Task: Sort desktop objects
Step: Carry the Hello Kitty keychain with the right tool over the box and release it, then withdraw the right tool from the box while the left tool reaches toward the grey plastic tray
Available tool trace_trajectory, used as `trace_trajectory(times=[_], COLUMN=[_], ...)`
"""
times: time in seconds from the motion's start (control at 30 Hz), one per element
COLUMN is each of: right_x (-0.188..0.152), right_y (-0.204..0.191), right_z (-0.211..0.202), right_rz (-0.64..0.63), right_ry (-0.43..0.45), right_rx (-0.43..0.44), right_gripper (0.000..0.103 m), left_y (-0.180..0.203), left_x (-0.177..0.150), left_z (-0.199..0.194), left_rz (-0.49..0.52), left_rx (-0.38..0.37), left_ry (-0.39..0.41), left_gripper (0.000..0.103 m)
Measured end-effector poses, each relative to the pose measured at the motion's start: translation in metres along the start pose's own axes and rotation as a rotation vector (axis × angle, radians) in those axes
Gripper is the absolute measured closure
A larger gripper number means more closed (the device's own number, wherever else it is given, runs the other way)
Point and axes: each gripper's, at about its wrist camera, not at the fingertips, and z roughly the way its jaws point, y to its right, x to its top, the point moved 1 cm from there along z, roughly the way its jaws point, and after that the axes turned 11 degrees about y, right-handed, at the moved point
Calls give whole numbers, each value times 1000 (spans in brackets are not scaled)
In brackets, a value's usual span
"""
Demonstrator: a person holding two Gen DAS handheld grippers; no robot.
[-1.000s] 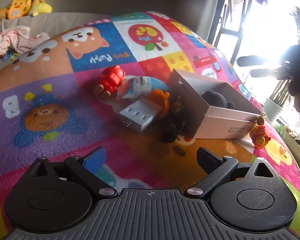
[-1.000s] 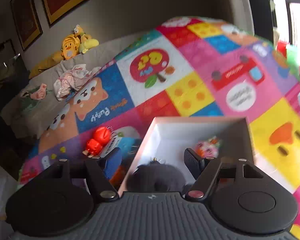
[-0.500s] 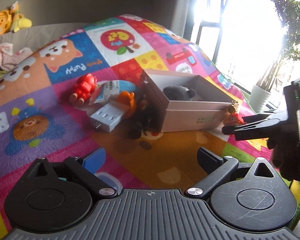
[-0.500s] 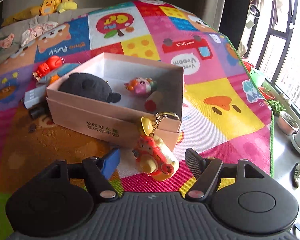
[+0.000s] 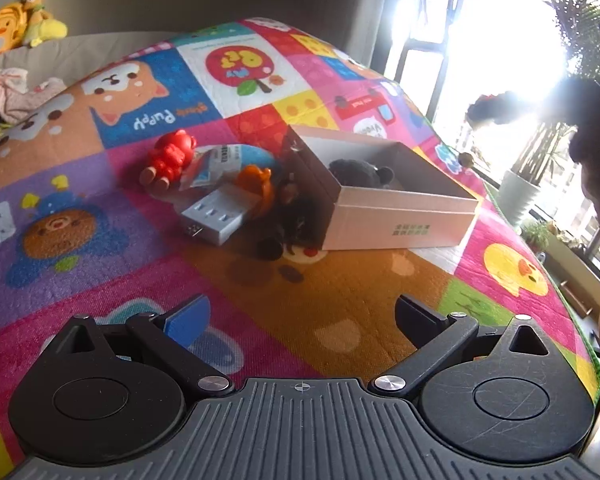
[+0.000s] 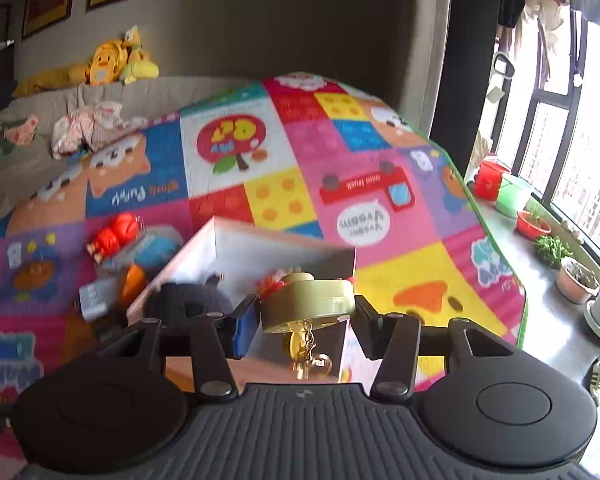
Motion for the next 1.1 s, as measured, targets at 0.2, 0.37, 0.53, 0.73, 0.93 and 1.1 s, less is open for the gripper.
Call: trace_trajectory(times=[0.2,0.37,0.53,0.73,0.93,1.1], right_x=[16,-1,11,17,1,-9], right_y=[-16,-67,-117,-167,-187,-195], right_z=[47,54,100,208,255,218], right_rz=[18,9,62,111,88,158], right_ry=[-25,-67,-180,-325,-431,-546], right_rx=[3,162,297,253,211,386], right_gripper=[44,35,45,46,52,52], left_y=[-21,-41,-48,-47,-52,-50], left_x=[-3,-10,-13,-16,-16,-16], left_z=[-4,5,8,7,6,6], left_rz=[19,43,9,1,-42,-33], left_rx=[125,246,216,200,176,158], left_ry=[24,8,-1,4,3,5], left_gripper=[1,1,1,1,1,1])
